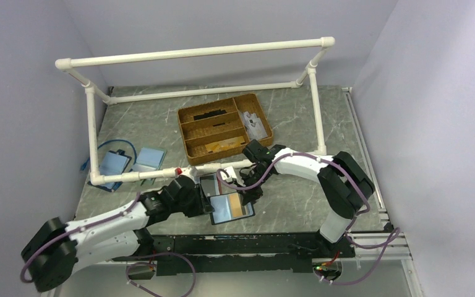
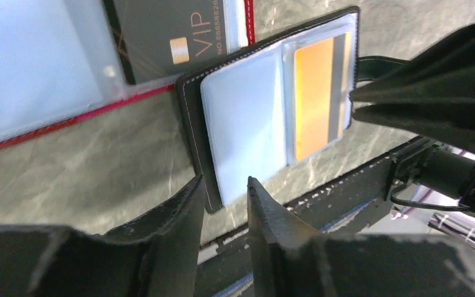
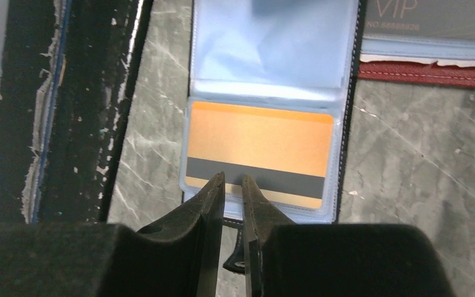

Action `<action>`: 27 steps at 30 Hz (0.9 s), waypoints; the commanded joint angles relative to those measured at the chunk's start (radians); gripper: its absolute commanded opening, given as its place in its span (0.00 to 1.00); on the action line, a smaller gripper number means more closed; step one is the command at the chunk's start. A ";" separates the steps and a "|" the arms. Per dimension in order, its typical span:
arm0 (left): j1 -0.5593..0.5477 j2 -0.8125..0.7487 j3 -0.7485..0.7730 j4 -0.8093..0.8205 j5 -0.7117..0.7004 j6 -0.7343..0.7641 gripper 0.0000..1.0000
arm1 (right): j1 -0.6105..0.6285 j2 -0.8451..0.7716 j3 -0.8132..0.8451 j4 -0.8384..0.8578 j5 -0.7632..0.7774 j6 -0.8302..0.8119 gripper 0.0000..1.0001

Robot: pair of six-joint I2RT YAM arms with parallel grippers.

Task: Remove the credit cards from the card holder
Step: Remove the credit card from the card holder.

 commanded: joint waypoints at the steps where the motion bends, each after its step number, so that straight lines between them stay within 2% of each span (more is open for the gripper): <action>1: -0.002 -0.187 0.066 -0.232 -0.097 -0.001 0.40 | 0.017 -0.007 0.028 0.028 0.057 -0.001 0.18; 5: -0.002 -0.351 0.017 -0.058 -0.009 0.036 0.56 | 0.022 0.012 0.060 -0.007 0.039 0.002 0.16; 8: -0.002 -0.375 -0.073 0.168 0.036 0.005 0.60 | 0.004 0.008 0.083 -0.047 -0.033 -0.003 0.15; 13: -0.002 -0.228 -0.138 0.419 0.062 -0.034 0.56 | -0.047 0.000 0.096 -0.080 -0.128 0.007 0.14; 17: 0.000 -0.083 -0.138 0.595 0.083 -0.040 0.44 | -0.050 0.010 0.096 -0.131 -0.115 -0.074 0.13; 19: 0.001 -0.009 -0.123 0.646 0.102 -0.039 0.37 | -0.050 0.019 0.094 -0.153 -0.093 -0.117 0.11; 21: 0.000 0.062 -0.113 0.687 0.122 -0.041 0.35 | -0.051 0.019 0.085 -0.150 -0.062 -0.135 0.09; 27: 0.001 0.206 -0.109 0.765 0.123 -0.077 0.33 | -0.049 0.038 0.083 -0.129 -0.040 -0.111 0.04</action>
